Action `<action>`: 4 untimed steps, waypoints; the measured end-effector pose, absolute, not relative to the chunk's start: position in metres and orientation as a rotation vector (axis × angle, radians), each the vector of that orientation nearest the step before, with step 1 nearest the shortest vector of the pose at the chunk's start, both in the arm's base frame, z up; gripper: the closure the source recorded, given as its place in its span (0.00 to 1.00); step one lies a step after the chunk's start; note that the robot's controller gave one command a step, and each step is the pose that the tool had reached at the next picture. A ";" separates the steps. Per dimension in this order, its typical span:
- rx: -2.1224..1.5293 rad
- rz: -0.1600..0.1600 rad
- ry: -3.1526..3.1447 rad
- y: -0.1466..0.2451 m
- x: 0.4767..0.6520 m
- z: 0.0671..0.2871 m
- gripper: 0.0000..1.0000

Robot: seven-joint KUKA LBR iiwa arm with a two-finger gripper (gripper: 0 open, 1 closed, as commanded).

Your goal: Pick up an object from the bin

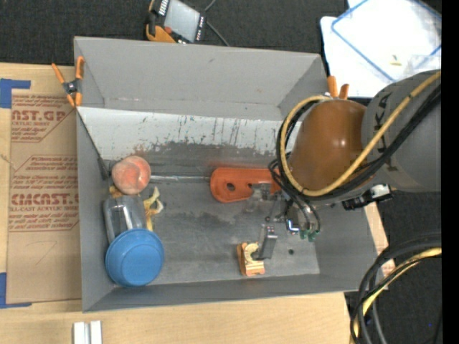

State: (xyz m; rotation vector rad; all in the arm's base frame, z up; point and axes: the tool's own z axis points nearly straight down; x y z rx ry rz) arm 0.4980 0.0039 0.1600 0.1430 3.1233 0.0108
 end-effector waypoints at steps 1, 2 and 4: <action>-0.450 0.008 3.115 -0.014 0.481 0.099 0.00; -0.575 0.002 3.056 -0.039 0.485 0.072 0.00; -0.887 0.008 3.007 -0.017 0.482 0.071 1.00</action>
Offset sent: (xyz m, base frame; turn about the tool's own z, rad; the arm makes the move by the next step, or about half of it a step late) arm -0.0174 -0.0441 -0.0900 -0.4652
